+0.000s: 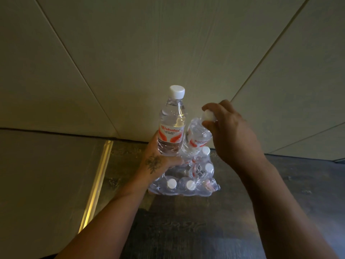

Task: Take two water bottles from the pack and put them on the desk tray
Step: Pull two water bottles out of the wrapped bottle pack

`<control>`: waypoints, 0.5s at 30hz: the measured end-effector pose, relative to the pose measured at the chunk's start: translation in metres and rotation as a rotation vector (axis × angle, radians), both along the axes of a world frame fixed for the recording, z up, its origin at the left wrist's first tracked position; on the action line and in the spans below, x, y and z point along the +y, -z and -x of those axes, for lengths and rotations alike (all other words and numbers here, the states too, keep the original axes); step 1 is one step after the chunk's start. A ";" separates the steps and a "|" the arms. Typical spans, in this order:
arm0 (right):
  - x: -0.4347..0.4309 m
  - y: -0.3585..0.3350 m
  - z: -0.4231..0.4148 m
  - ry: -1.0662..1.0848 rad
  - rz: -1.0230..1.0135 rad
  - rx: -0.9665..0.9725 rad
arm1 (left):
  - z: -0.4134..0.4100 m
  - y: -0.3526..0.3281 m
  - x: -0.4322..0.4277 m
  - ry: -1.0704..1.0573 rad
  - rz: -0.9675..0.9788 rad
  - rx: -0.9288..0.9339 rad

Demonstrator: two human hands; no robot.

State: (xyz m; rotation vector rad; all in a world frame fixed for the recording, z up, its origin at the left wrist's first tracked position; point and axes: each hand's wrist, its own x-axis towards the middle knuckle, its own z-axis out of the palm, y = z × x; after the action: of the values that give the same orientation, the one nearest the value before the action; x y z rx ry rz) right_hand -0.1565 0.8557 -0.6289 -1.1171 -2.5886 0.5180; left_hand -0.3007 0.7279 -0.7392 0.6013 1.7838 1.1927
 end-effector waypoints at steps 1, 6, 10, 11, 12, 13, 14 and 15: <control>0.001 0.001 0.000 0.008 -0.001 0.009 | -0.002 0.000 0.002 0.008 -0.005 0.003; 0.009 0.010 -0.002 0.019 0.002 0.120 | -0.005 0.002 0.011 0.040 -0.018 0.003; 0.016 0.028 -0.007 0.003 0.159 0.243 | -0.004 0.002 0.013 0.044 -0.045 0.009; 0.019 0.034 -0.007 -0.007 0.257 0.263 | -0.004 0.002 0.014 0.048 -0.049 0.016; 0.021 0.040 -0.008 -0.026 0.372 0.277 | -0.004 0.002 0.014 0.054 -0.054 0.022; 0.023 0.046 -0.009 -0.053 0.472 0.280 | -0.005 0.002 0.014 0.063 -0.056 0.032; 0.024 0.054 -0.010 -0.076 0.533 0.270 | -0.005 0.002 0.014 0.072 -0.056 0.046; 0.025 0.063 -0.011 -0.082 0.563 0.251 | -0.006 0.002 0.015 0.080 -0.057 0.059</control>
State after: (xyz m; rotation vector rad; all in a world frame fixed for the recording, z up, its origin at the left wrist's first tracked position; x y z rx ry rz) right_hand -0.1455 0.8803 -0.6914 -1.0111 -2.3304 1.3721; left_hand -0.2949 0.7427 -0.7408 0.7414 1.7627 1.1846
